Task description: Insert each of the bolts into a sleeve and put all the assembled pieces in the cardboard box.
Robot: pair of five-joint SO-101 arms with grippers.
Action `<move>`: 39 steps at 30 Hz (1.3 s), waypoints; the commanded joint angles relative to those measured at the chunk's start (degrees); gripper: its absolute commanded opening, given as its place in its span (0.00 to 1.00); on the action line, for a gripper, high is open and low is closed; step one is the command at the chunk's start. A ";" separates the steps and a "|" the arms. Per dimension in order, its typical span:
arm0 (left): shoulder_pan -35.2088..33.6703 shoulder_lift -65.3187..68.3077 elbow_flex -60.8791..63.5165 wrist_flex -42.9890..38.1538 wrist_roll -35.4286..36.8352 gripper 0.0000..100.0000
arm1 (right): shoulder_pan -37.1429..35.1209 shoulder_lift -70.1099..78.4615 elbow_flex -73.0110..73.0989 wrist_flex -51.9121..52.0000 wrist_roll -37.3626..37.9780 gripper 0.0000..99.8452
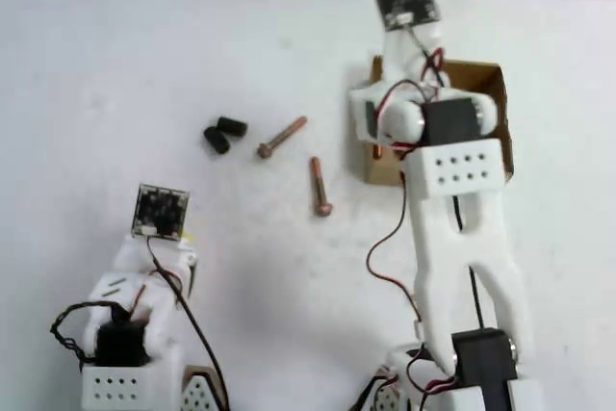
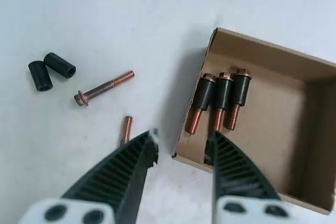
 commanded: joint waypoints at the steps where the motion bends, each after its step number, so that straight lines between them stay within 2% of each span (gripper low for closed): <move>1: -0.66 -0.66 -0.35 -0.62 -0.53 0.02 | -1.80 -3.03 0.70 -0.57 0.70 0.14; 17: -0.66 -0.66 -0.35 -0.53 -0.53 0.02 | -3.47 -19.91 1.05 11.91 0.35 0.14; 22: -0.66 -0.66 -0.35 -0.53 -0.53 0.02 | -7.87 -22.73 4.75 14.73 0.70 0.14; 26: -0.66 -0.66 -0.35 -0.44 -0.53 0.02 | -10.68 -25.01 11.60 11.65 0.70 0.14; 33: -0.75 -0.66 -0.44 -0.44 -0.53 0.02 | -10.95 -30.64 24.70 4.70 0.79 0.14; 39: -2.95 -0.66 -0.79 -0.53 -0.53 0.02 | -10.95 -32.40 35.96 -10.42 0.88 0.14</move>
